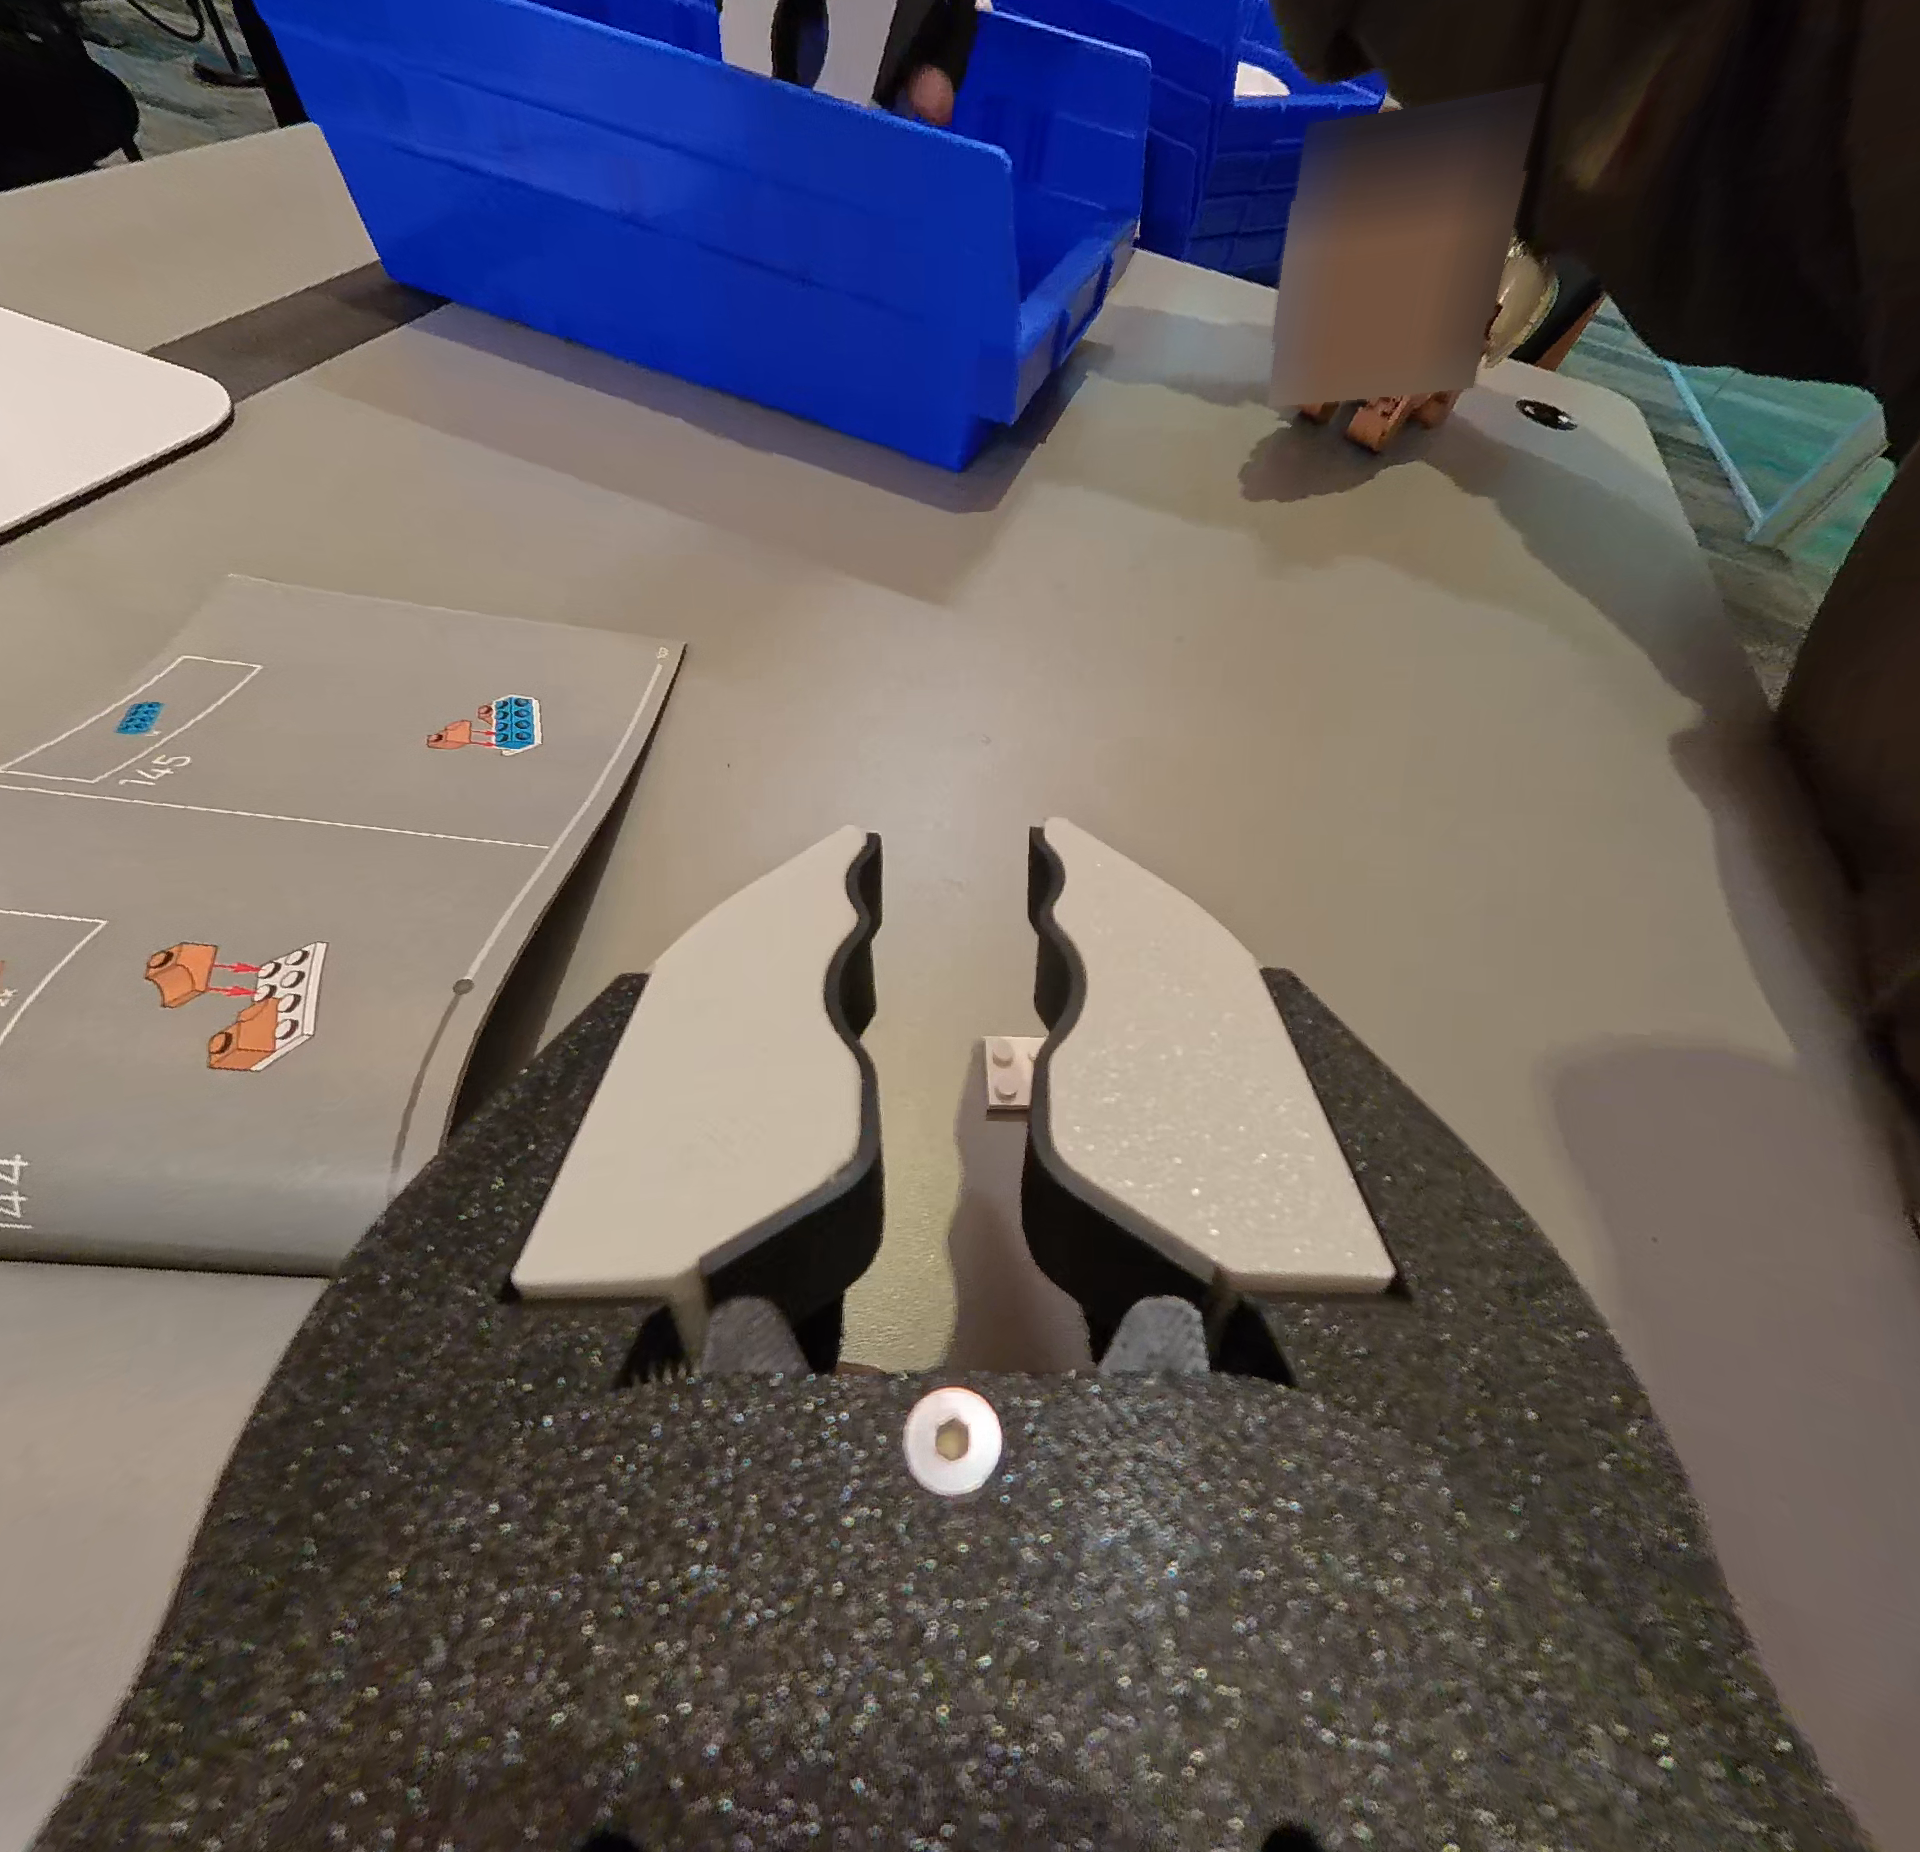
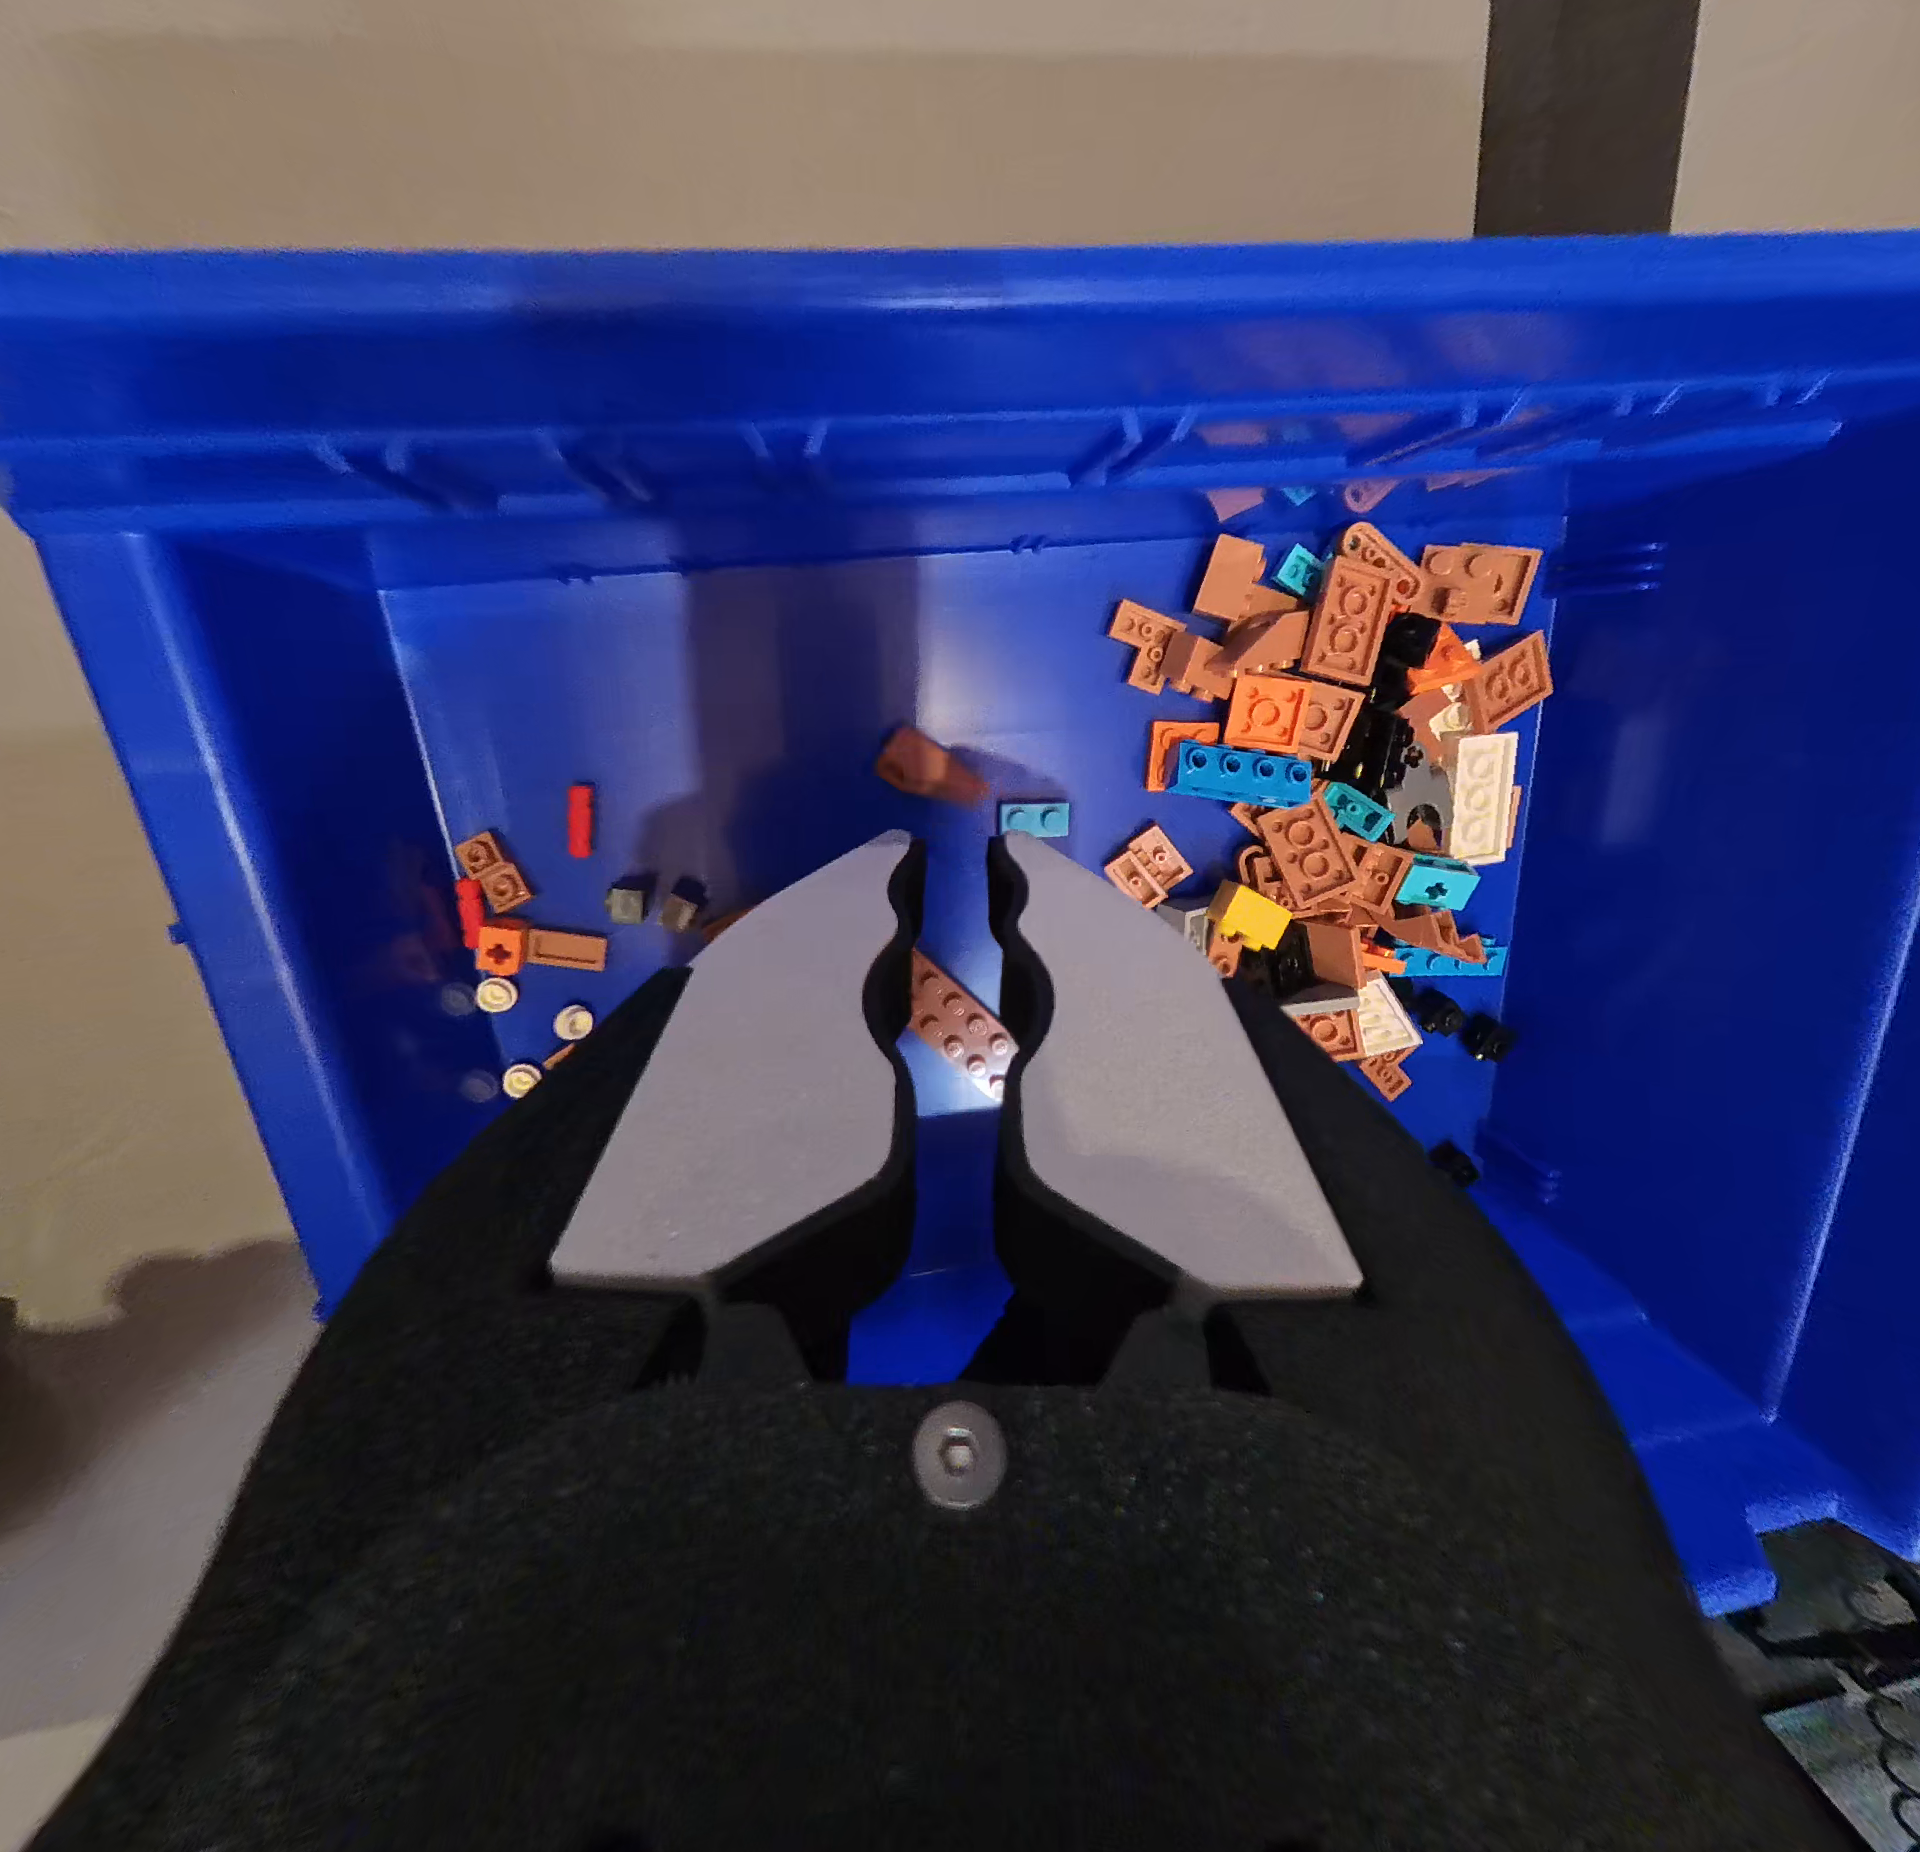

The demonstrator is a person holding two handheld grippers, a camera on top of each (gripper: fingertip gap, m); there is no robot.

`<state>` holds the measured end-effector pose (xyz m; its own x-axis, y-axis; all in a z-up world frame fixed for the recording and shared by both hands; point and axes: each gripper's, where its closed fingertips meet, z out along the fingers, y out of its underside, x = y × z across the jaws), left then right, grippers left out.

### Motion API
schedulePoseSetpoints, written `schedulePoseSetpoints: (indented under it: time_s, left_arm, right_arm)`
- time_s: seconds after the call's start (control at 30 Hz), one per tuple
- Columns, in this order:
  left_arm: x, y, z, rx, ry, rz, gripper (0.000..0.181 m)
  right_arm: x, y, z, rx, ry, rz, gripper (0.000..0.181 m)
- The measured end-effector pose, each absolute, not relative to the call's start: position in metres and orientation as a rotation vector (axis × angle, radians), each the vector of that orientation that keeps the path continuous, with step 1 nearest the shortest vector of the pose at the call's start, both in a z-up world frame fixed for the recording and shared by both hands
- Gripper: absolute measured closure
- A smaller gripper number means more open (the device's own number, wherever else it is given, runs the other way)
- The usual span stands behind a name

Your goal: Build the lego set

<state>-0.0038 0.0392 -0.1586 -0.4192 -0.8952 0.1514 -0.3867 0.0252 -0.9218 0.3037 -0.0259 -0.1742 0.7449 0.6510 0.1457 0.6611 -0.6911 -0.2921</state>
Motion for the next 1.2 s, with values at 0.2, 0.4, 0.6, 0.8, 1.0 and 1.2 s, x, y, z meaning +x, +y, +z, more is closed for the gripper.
schedulePoseSetpoints:
  time_s: [0.2,0.4,0.6,0.8,1.0,1.2]
  left_arm:
    - [-0.004,0.041,-0.157,-1.313,1.813,-1.406,0.155]
    - [-0.003,0.042,-0.157,-1.324,1.807,-1.423,0.155]
    - [-0.003,0.043,-0.156,-1.336,1.796,-1.442,0.155]
    - [-0.003,0.045,-0.155,-1.356,1.781,-1.470,0.155]
    - [-0.002,0.046,-0.155,-1.374,1.776,-1.491,0.155]
    - [-0.002,0.047,-0.155,-1.388,1.769,-1.512,0.155]
  right_arm:
    - [0.308,-0.023,-0.168,-2.603,-1.019,-0.079,0.167]
    - [0.311,-0.029,-0.161,-2.586,-1.019,-0.110,0.166]
    - [0.316,-0.038,-0.156,-2.584,-1.034,-0.144,0.163]
    - [0.321,-0.048,-0.143,-2.567,-1.041,-0.204,0.162]
    - [0.338,-0.058,-0.136,-2.569,-1.024,-0.279,0.161]
    - [0.358,-0.047,-0.136,-2.560,-0.978,-0.302,0.161]
